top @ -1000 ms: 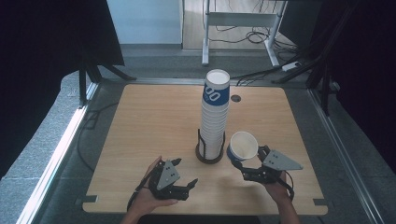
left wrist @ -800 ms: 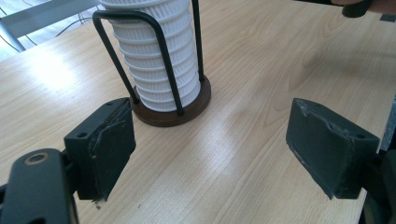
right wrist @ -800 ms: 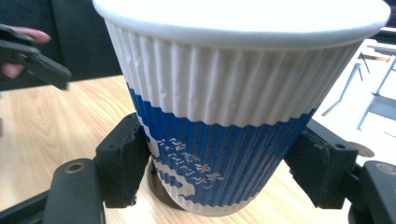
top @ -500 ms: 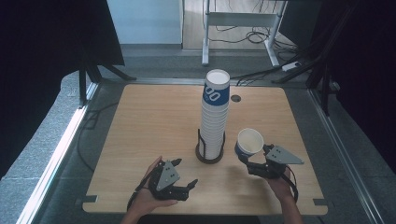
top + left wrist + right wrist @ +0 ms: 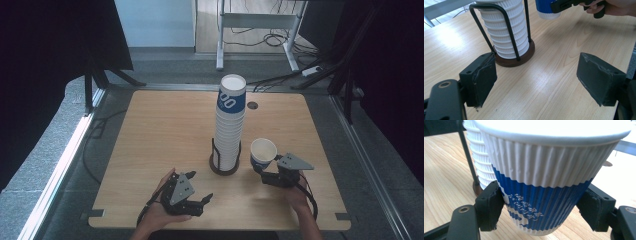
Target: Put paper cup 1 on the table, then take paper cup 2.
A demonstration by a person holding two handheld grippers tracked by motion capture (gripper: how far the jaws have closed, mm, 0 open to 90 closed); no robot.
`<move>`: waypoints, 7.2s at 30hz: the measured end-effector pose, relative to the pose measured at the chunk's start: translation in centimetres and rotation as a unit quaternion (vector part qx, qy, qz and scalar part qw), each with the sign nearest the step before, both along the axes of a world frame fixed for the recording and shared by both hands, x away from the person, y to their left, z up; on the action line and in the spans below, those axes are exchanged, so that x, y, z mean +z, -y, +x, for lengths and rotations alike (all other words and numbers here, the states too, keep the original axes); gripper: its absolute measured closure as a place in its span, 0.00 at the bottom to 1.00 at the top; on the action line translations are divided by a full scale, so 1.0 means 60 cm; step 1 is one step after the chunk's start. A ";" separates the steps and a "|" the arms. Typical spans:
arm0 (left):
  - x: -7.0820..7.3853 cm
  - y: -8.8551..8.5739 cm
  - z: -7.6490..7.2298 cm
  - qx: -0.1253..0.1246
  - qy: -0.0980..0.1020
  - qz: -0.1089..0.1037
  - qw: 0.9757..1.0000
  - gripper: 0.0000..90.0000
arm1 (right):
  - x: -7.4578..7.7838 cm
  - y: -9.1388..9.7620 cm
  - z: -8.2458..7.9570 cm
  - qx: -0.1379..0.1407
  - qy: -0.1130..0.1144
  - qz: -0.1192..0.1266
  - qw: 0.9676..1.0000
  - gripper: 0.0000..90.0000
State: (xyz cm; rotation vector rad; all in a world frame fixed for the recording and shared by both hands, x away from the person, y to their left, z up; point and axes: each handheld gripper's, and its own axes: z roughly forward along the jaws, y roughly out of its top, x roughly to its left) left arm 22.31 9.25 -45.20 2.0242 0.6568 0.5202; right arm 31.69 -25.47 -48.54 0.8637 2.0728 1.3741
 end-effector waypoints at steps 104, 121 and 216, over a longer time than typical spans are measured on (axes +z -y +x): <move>0.095 0.032 0.129 0.016 -0.031 -0.131 0.991 0.15 | 0.084 -0.019 -0.088 0.083 0.002 0.071 0.994 0.23; 0.096 0.071 0.196 0.001 -0.031 -0.110 0.993 0.12 | 0.084 -0.022 -0.088 0.082 0.005 0.064 0.995 0.22; 0.090 0.078 0.221 -0.007 -0.036 -0.101 0.994 0.17 | 0.391 -0.132 0.097 0.176 0.028 0.069 0.981 0.21</move>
